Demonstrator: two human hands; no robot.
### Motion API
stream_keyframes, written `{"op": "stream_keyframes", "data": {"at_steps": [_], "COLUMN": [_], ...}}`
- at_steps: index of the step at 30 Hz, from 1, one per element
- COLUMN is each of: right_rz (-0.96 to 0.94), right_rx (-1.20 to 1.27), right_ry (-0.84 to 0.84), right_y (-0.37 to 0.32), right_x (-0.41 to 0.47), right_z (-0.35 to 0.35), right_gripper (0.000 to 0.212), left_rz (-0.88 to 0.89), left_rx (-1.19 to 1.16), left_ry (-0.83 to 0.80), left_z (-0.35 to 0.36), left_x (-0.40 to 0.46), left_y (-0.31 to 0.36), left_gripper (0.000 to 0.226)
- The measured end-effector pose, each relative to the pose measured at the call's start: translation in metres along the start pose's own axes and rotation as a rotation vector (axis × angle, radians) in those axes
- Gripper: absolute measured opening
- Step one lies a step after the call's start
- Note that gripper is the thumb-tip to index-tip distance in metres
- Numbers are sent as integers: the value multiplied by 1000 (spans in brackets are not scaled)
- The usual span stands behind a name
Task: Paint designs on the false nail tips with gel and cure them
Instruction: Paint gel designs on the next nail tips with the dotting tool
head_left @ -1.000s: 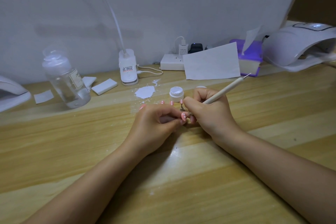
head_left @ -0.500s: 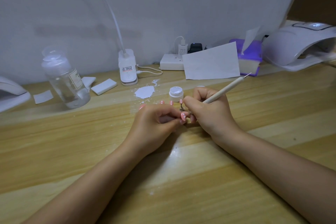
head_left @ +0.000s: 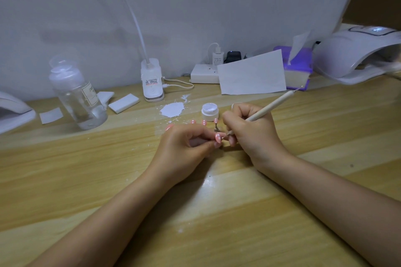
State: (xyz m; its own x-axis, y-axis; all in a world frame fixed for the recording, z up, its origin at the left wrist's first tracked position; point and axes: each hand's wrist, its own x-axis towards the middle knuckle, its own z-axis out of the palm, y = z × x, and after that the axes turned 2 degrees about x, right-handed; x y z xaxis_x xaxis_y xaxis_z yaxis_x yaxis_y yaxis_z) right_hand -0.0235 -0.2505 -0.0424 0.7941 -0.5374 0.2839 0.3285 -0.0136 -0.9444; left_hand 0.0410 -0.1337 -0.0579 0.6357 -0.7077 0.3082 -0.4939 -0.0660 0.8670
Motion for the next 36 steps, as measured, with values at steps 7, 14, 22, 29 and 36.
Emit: {"op": "stream_keyframes", "data": {"at_steps": [7, 14, 22, 29, 36], "right_rz": [12, 7, -4, -11, -14], "right_rx": [-48, -56, -72, -74, -69], "right_ry": [-41, -42, -41, -36, -32], "right_y": [1, 2, 3, 4, 4], "right_x": [-2, -1, -1, -1, -2], "right_z": [1, 1, 1, 0, 0], "right_gripper": [42, 41, 42, 43, 42], "left_rz": [39, 68, 72, 65, 61], "left_rx": [41, 44, 63, 68, 90], "left_ry": [-4, -33, -26, -17, -10], "left_z": [-1, 0, -1, 0, -1], "left_x": [0, -2, -1, -1, 0], "left_y": [4, 7, 7, 6, 5], "left_gripper": [23, 20, 22, 21, 15]}}
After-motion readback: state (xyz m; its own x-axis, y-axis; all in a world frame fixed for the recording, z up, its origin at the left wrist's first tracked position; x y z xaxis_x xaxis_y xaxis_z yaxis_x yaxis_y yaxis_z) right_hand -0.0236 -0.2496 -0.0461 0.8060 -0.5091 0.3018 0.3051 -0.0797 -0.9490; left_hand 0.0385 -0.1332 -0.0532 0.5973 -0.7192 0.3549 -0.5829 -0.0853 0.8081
